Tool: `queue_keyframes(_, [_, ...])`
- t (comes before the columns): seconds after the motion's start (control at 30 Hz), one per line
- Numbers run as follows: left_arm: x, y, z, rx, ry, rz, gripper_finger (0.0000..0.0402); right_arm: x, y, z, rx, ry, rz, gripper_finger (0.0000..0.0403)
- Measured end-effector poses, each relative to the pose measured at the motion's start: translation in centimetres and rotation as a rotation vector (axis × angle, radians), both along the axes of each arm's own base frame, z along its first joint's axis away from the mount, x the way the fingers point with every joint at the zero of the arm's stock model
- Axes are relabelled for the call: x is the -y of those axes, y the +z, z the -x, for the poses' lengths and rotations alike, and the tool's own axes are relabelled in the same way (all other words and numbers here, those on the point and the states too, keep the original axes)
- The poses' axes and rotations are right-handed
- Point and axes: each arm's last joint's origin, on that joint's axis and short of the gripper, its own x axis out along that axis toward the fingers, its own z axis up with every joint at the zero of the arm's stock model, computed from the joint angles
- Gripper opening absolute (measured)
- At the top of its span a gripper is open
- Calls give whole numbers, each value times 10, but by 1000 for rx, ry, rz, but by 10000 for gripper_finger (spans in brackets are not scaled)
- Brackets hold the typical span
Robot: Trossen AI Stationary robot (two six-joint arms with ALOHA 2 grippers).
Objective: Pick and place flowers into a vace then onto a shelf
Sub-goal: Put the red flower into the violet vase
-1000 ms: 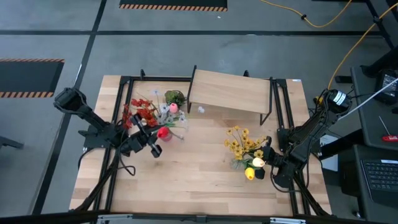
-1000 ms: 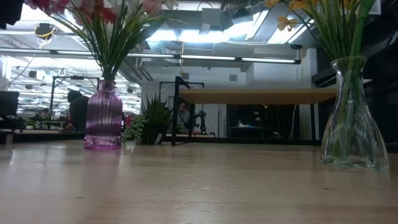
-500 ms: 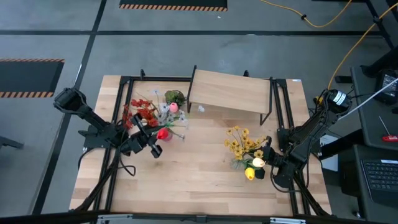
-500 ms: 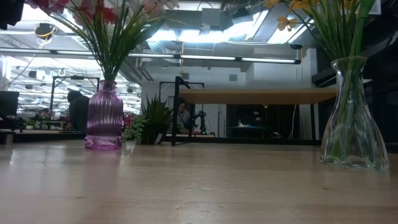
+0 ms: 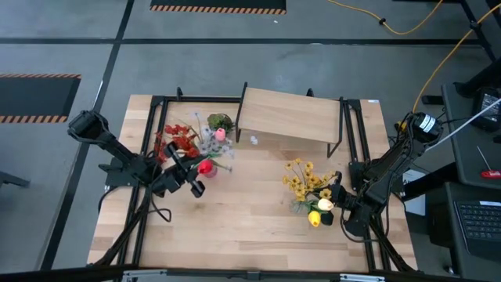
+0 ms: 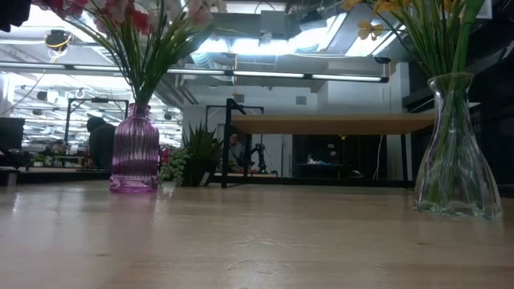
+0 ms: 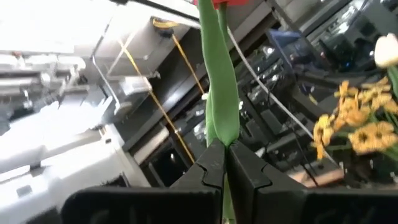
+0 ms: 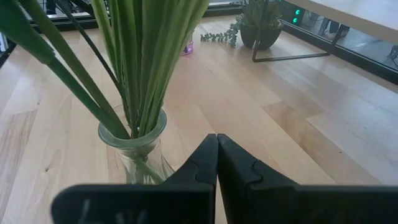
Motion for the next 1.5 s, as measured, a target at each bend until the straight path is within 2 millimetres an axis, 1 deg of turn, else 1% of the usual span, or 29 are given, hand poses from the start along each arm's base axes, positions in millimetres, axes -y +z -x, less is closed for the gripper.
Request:
queue_keyframes(0.23, [-4, -16, 4, -31, -4, 73, 3, 0, 0, 0, 0, 0, 0, 12])
queue_keyframes(0.5, [-5, -18, 5, -35, 26, 135, 3, 0, 0, 0, 0, 0, 0, 12])
queue_keyframes(0.6, [-7, -19, 5, -46, 65, 170, 3, 0, 0, 0, 0, 0, 0, 12])
queue_keyframes(0.73, [-10, -21, 7, -65, 170, 285, 3, 0, 0, 0, 0, 0, 0, 12])
queue_keyframes(0.9, [-10, -24, 6, -90, 197, 305, 3, 0, 0, 0, 0, 0, 0, 12])
queue_keyframes(1.27, [4, -28, 14, -118, 202, 394, 3, 0, 0, 0, 0, 0, 0, 12])
queue_keyframes(1.4, [10, -31, 17, -141, 198, 412, 3, 0, 0, 0, 0, 0, 0, 12])
queue_keyframes(1.5, [11, -35, 17, -158, 229, 436, 3, 0, 0, 0, 0, 0, 0, 12])
